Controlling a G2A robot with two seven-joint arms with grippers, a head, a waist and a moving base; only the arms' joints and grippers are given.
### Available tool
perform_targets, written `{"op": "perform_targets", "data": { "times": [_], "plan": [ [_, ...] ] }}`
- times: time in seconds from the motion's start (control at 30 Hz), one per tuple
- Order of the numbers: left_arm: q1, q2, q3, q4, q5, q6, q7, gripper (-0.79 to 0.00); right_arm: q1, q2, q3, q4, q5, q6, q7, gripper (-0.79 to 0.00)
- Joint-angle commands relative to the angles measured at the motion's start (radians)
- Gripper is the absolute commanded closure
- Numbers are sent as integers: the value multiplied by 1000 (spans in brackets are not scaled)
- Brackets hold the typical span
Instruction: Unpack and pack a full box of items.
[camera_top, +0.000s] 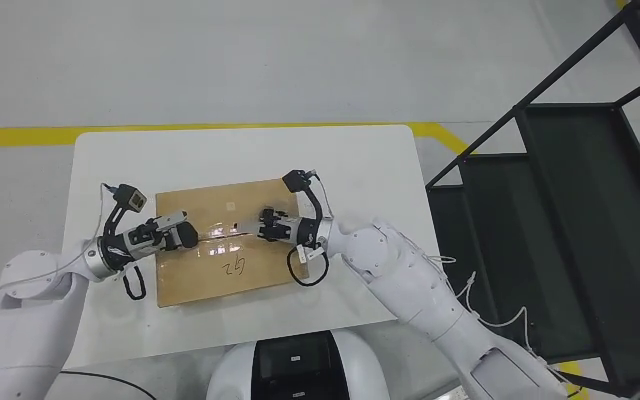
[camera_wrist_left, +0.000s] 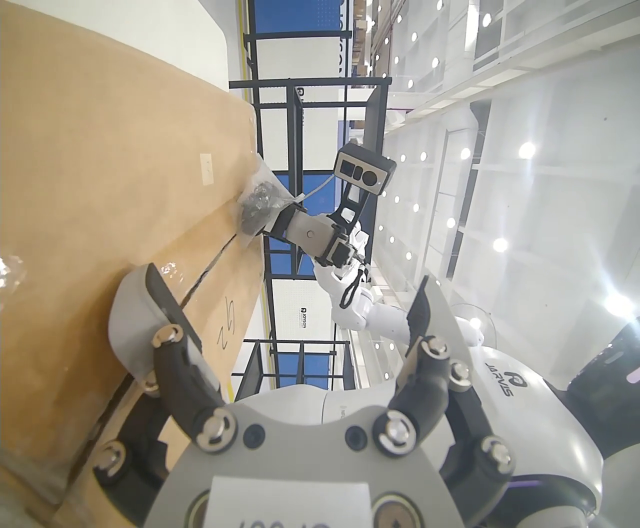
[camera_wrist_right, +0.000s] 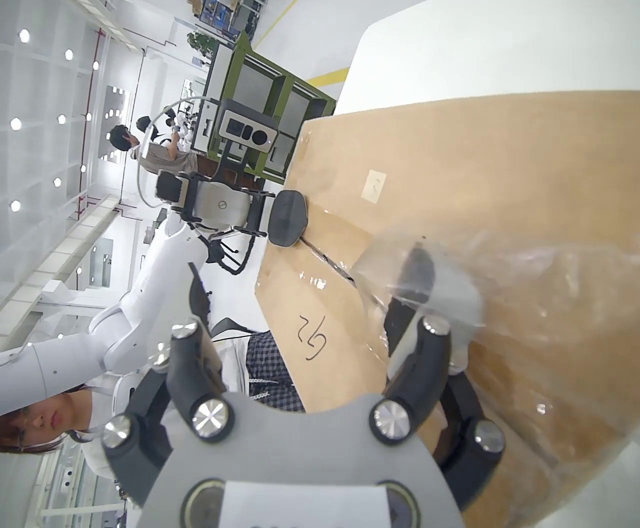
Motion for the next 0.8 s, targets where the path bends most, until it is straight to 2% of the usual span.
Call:
{"op": "perform_targets", "data": {
  "times": [0.0, 0.23, 0.57, 0.77],
  "plan": [
    [5, 1, -9, 1, -5, -3, 4, -785, 10, -3, -3, 4, 10, -12, -1, -785],
    [35, 7, -71, 10, -39, -25, 40, -785, 77, -29, -60, 62, 54, -38, 5, -785],
    [122, 20, -227, 12, -95, -74, 110, -785, 169, -84, -180, 153, 107, -57, 19, -785],
    [155, 22, -261, 16, -101, -79, 119, -785, 200, -109, -219, 197, 123, -52, 20, -785]
  ]
}}
